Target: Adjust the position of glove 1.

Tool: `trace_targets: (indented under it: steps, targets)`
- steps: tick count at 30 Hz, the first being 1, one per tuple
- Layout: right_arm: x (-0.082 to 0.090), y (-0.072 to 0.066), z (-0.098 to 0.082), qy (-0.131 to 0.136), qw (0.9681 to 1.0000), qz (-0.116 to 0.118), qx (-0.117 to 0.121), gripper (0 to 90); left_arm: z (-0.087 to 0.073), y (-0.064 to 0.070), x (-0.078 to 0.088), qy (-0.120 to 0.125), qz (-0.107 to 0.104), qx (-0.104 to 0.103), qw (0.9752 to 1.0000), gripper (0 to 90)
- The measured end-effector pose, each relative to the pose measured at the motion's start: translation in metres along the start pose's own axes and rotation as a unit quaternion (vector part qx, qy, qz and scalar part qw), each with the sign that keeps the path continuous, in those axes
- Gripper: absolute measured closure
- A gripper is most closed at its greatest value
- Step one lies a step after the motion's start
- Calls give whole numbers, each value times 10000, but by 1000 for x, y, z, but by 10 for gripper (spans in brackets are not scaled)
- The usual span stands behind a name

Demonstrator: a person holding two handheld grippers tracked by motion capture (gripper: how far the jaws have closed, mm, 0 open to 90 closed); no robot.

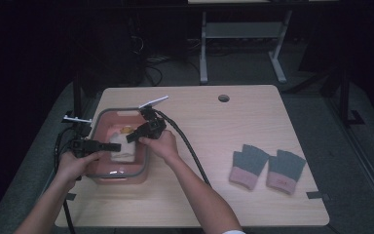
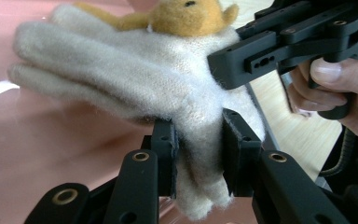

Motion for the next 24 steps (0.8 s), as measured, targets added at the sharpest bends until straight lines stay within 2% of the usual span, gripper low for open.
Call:
trace_targets:
  steps: [4,9,13,14,18,20,21,22,24]
  targets:
    - [0,1,-2,-120,9998,-107,87,764,-4,-3,-1,-53,91,62,9999,695]
    - [2,3,-3,-211,9990,-308,244,743,-10,-10,-3,-190,279,37,9994,696]
    - [7,3,-2,-226,9987,-355,288,723,-13,-14,-4,-299,382,11,9988,696]
    - [7,4,-1,-209,9986,-350,348,719,-14,-15,-4,-343,437,-6,9985,696]
    - [10,4,-1,-220,9985,-365,341,708,-19,-17,-6,-571,681,-77,9960,695]
    - [12,3,1,-170,9986,-349,355,705,-23,-18,-9,-719,768,-76,9944,691]
    - [12,3,1,-170,9986,-349,355,705,-23,-18,-9,-719,768,-76,9944,687]
    - [12,2,1,-185,9985,-361,359,704,-25,-19,-10,-822,818,-114,9932,681]
    - [13,1,1,-186,9986,-340,367,703,-26,-20,-10,-848,881,-115,9924,651]
Point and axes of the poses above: each handheld gripper's, and its own axes: x roughly backward along the jaws, z roughly out of its top, y roughly to its right, the point moved 8 cm from there along -x, roughly forward along the jaws, and after that the axes turned 14 degrees about y, right-handed, at the moved point
